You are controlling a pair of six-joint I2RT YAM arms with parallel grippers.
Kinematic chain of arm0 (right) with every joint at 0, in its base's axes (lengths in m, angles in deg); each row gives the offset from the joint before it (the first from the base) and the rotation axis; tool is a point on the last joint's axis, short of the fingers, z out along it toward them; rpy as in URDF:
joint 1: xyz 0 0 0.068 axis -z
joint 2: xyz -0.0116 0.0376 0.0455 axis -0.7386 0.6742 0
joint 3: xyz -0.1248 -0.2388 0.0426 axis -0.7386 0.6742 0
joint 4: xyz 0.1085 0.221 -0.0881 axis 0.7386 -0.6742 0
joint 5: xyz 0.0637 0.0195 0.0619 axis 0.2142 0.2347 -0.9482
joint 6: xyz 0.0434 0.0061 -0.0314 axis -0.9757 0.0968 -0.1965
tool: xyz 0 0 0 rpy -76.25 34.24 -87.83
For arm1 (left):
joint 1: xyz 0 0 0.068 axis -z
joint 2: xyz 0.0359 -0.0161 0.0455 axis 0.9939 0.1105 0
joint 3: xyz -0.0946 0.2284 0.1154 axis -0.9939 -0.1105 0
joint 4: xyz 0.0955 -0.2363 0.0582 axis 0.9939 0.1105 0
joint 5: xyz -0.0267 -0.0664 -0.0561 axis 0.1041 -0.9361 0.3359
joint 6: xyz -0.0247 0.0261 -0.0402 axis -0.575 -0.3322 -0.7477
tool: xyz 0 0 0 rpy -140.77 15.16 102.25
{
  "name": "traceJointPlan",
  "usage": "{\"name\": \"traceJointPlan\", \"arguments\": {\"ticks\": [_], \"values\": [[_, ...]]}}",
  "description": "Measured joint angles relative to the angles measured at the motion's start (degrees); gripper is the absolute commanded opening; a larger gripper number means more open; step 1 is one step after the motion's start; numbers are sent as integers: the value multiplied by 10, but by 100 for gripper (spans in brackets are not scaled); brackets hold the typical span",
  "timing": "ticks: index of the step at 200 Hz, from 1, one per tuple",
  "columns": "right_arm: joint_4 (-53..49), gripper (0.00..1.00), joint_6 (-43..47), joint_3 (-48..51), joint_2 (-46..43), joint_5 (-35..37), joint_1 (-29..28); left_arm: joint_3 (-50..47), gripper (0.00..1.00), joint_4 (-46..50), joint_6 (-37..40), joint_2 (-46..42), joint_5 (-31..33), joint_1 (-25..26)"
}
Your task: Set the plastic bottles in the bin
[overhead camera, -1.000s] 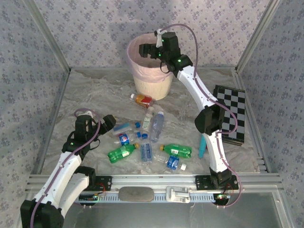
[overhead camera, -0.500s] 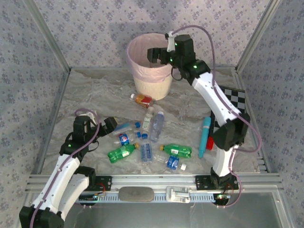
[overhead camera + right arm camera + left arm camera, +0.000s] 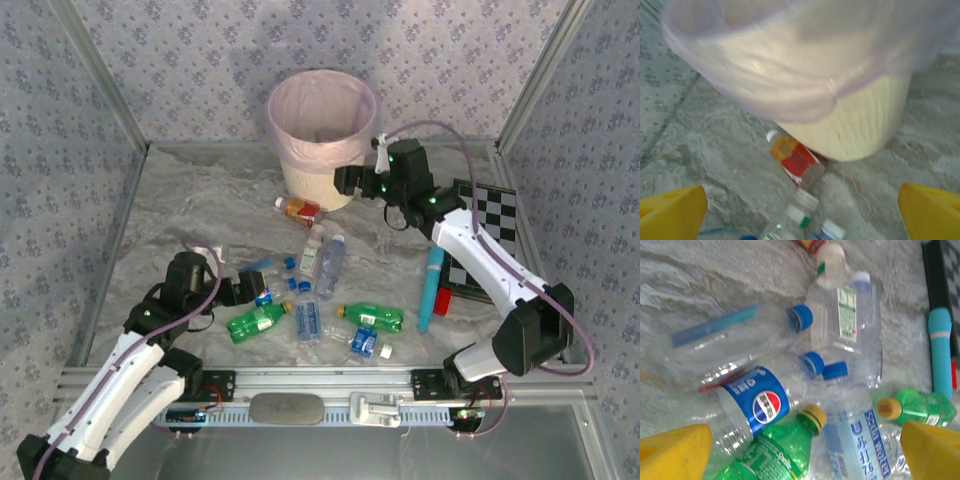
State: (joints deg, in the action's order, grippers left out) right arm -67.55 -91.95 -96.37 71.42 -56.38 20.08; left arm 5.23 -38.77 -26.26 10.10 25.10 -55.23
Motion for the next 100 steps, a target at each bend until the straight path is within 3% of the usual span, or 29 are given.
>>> {"name": "traceJointPlan", "arguments": {"ticks": [41, 100], "values": [[5, 100, -37, 84, -37, 15, 3, 0, 94, 6, 0, 42, 39, 73], [19, 100, -59, 87, -37, 18, 16, 0, 92, 7, 0, 110, 83, 149]]}}
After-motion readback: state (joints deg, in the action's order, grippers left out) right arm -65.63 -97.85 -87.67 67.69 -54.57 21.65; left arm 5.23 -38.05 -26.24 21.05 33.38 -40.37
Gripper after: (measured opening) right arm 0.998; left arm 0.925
